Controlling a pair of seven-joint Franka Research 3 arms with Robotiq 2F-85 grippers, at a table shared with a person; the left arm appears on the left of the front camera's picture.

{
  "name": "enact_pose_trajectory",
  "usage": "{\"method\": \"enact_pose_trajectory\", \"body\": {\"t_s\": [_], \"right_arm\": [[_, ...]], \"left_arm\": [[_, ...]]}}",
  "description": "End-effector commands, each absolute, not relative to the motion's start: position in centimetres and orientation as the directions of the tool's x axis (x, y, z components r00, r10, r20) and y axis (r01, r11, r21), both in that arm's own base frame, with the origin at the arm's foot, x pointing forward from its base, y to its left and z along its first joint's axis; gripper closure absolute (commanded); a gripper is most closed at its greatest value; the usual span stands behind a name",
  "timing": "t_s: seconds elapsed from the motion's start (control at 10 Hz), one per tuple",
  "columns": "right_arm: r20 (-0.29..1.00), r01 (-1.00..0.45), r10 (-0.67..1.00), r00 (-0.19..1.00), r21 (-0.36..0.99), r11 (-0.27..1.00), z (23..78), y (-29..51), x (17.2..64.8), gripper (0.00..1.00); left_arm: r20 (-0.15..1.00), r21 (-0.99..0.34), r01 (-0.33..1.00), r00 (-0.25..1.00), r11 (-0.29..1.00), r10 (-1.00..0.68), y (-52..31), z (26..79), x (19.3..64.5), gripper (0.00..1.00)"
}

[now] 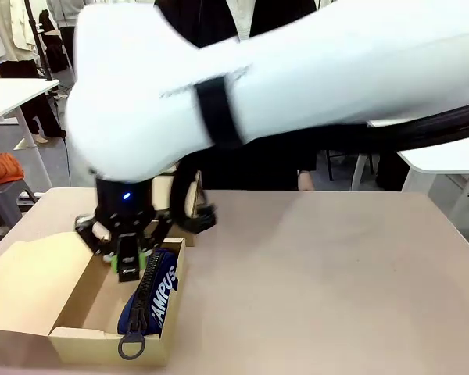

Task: Place items inside the box.
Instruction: Pick up a Pencil pouch or Stapler and place it inside the Mailer Box closest to the robot.

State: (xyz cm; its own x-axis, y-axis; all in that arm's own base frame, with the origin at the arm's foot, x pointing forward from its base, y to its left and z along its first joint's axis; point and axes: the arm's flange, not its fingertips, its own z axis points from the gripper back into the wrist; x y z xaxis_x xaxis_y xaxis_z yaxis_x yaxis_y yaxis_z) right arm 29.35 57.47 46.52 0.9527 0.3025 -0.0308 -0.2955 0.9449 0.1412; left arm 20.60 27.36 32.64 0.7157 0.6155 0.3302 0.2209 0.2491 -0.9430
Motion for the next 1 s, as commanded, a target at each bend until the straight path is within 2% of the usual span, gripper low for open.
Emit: {"method": "enact_pose_trajectory", "body": {"t_s": [0.0,0.3,0.8,0.9], "right_arm": [[-0.075,-0.240,0.244,0.967,0.059,0.969,46.8,64.3,30.7,0.63],[-0.177,-0.214,0.214,0.961,0.024,0.977,43.7,66.6,31.2,0.63],[-0.190,-0.180,0.184,0.964,0.037,0.983,43.4,65.3,32.2,0.63],[-0.193,-0.185,0.189,0.963,0.038,0.982,43.2,65.1,32.3,0.44]], "left_arm": [[0.350,-0.936,0.248,0.698,0.248,0.625,27.0,32.7,20.6,0.04],[0.350,-0.936,0.248,0.698,0.248,0.625,27.0,32.7,20.6,0.04],[0.350,-0.936,0.248,0.698,0.248,0.625,27.0,32.7,20.6,0.04],[0.350,-0.936,0.248,0.698,0.248,0.625,27.0,32.7,20.6,0.04]]}}
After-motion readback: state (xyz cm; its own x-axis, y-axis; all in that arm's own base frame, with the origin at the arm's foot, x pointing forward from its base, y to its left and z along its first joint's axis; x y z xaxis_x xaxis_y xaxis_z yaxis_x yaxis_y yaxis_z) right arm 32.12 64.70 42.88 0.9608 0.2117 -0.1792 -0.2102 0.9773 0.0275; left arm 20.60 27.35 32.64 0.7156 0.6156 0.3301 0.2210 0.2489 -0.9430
